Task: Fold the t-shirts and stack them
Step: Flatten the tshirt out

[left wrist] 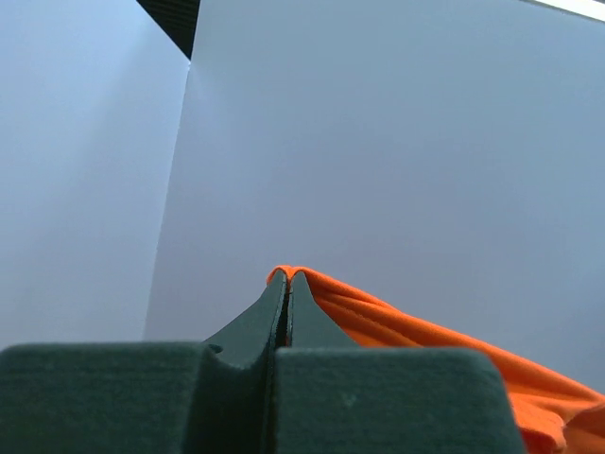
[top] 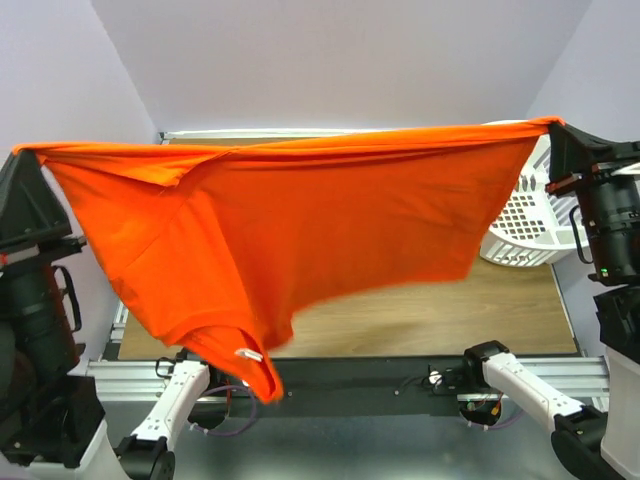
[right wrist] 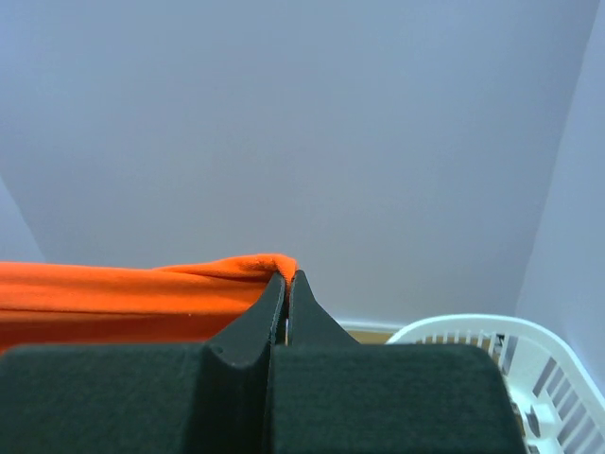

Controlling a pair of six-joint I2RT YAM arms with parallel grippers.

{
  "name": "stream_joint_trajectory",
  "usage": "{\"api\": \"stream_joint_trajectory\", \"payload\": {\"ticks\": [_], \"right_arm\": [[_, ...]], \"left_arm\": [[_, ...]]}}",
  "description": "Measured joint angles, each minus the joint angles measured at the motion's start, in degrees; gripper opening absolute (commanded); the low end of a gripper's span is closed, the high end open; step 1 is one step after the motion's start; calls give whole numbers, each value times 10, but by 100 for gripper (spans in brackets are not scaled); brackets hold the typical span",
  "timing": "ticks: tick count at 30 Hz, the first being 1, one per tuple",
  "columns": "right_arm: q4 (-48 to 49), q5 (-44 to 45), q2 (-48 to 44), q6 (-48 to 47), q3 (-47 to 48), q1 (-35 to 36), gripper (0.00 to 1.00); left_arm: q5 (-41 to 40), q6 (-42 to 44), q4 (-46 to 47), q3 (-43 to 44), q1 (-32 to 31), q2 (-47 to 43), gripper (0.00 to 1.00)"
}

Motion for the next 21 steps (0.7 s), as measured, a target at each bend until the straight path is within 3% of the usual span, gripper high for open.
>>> {"api": "stream_joint_trajectory", "payload": {"ticks": [3, 9, 10, 12, 15, 21], "right_arm": [[-9, 1, 2, -11, -24, 0, 1], [-15, 25, 33, -29, -109, -1, 1], [-15, 32, 47, -32, -132, -1, 1], [-5, 47, 88, -36, -194, -1, 1], [38, 63, 170, -37, -282, -2, 0], [110, 86, 380, -46, -363, -5, 0]], "left_arm": [[3, 13, 5, -35, 0, 8, 0], [44, 34, 57, -221, 0, 66, 0], [58, 41, 87, -298, 0, 115, 0], [63, 44, 94, -330, 0, 141, 0], [73, 47, 130, -423, 0, 248, 0], [80, 48, 144, -406, -4, 483, 0]]}}
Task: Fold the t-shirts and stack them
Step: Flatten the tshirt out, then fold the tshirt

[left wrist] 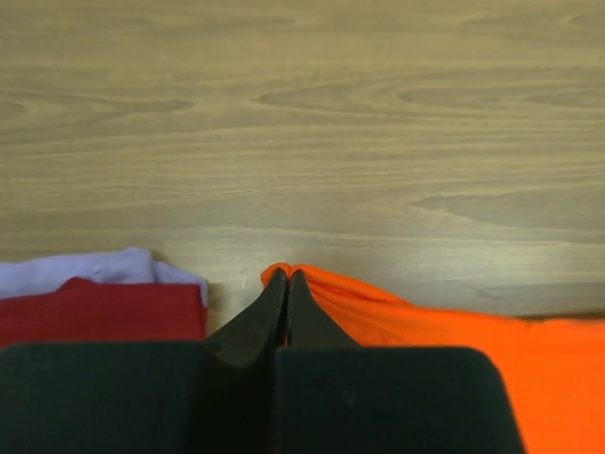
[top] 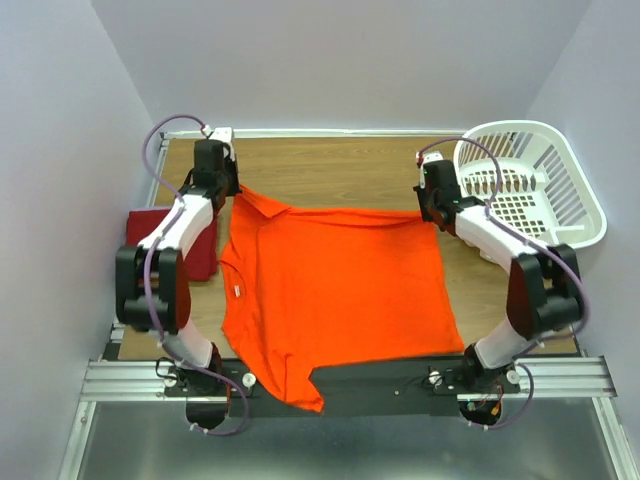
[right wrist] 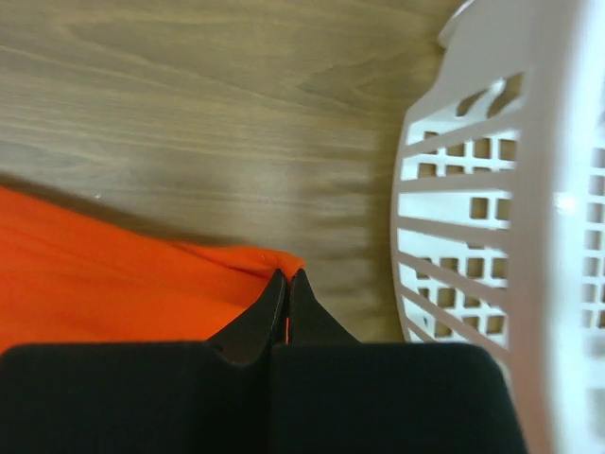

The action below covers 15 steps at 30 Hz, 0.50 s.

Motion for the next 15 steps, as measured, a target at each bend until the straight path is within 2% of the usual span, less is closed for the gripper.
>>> {"api": "stream_joint_trajectory", "payload": {"ticks": [4, 8, 15], "right_arm": [[64, 16, 95, -12, 5, -8, 0], [112, 24, 166, -23, 47, -21, 0], [150, 26, 241, -40, 115, -31, 1]], "left_arm": [[2, 0, 3, 61, 0, 99, 0], [2, 0, 16, 126, 0, 158, 0], [6, -12, 21, 171, 0, 209, 0]]}}
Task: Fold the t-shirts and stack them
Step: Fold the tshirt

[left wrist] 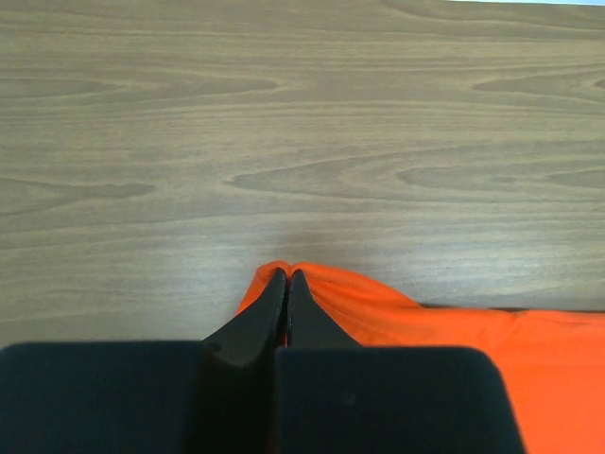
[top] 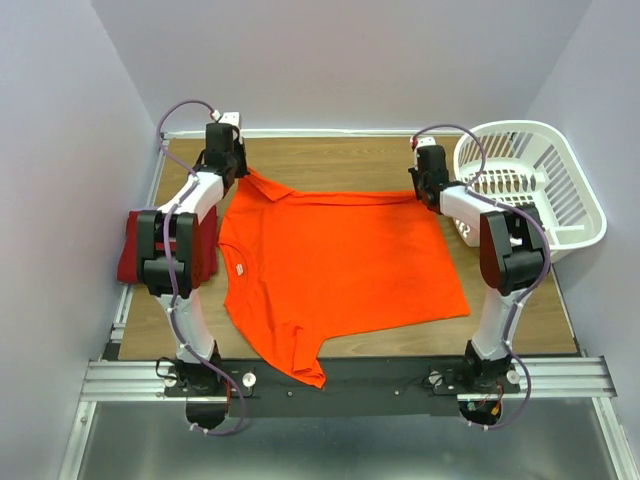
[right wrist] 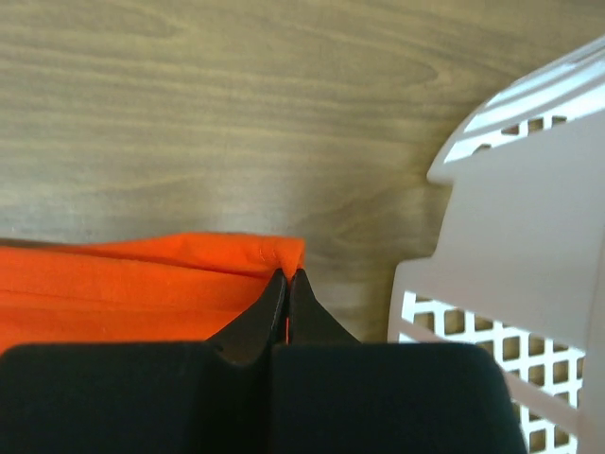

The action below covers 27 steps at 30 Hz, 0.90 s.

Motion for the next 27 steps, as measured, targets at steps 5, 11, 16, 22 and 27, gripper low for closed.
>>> {"api": "stream_joint_trajectory", "payload": {"ticks": [5, 11, 16, 22, 27], "right_arm": [[5, 0, 8, -5, 28, -2, 1], [13, 4, 8, -9, 32, -3, 1], [12, 8, -7, -1, 12, -5, 1], [-10, 8, -50, 28, -24, -7, 1], [-35, 7, -78, 51, -43, -7, 1]], "left_arm": [[2, -22, -9, 1, 0, 1, 0], [2, -68, -55, -12, 0, -33, 0], [-3, -104, -98, -56, 0, -114, 0], [-13, -148, -128, -156, 0, -240, 0], [-13, -184, -137, -238, 0, -311, 0]]}}
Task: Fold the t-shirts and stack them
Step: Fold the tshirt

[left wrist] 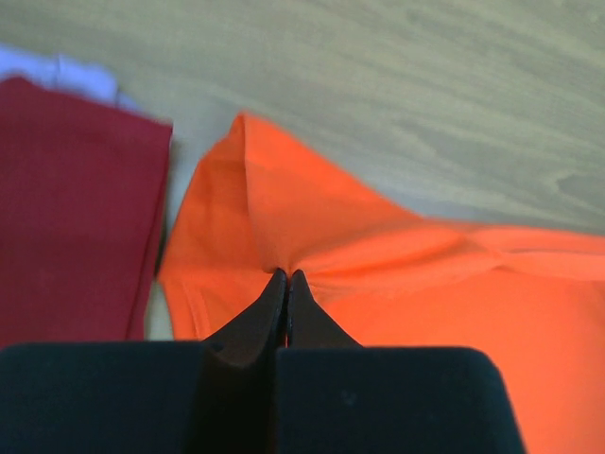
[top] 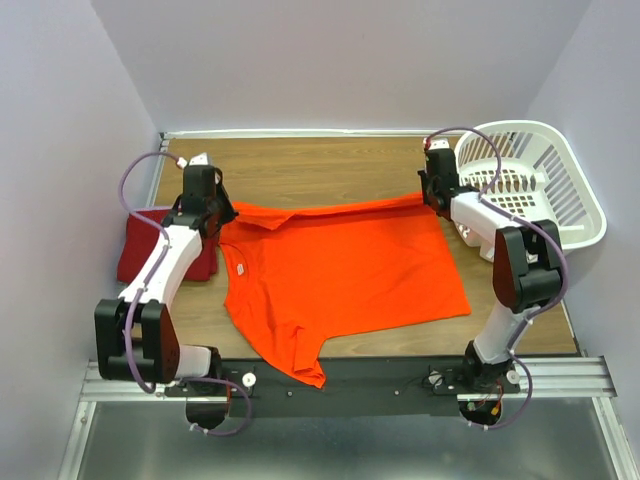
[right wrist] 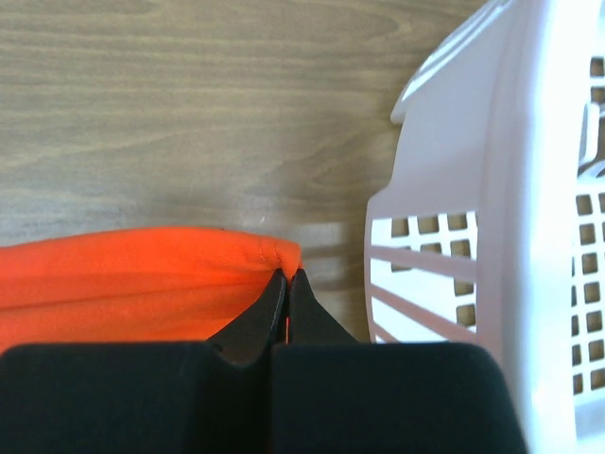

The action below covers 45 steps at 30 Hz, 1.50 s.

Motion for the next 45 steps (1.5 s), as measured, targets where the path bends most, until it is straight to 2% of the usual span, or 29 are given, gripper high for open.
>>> {"api": "stream_joint_trajectory", "payload": {"ticks": [10, 20, 31, 40, 45], "right_arm": [[-53, -1, -23, 54, -36, 0, 1], [-69, -1, -39, 68, -42, 0, 1], [-77, 0, -39, 89, -57, 0, 1], [-83, 12, -20, 104, -66, 0, 2], [-85, 17, -9, 109, -66, 0, 6]], "left_arm": [[38, -63, -6, -129, 0, -96, 0], [75, -92, -12, -140, 0, -157, 0], [80, -119, -19, -221, 0, -200, 0], [86, -128, -17, -249, 0, -203, 0], [86, -129, -14, -267, 0, -206, 0]]}}
